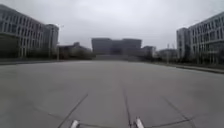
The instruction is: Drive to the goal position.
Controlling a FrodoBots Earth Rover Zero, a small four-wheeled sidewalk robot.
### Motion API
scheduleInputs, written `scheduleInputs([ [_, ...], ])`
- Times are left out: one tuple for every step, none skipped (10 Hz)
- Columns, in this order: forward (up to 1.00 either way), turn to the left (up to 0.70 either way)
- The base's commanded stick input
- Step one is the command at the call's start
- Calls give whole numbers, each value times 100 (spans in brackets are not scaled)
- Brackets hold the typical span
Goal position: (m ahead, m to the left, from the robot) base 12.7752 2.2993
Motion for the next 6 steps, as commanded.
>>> scheduleInputs([
  [100,0],
  [100,-10],
  [100,-26],
  [100,-37],
  [100,-40],
  [100,-40],
])
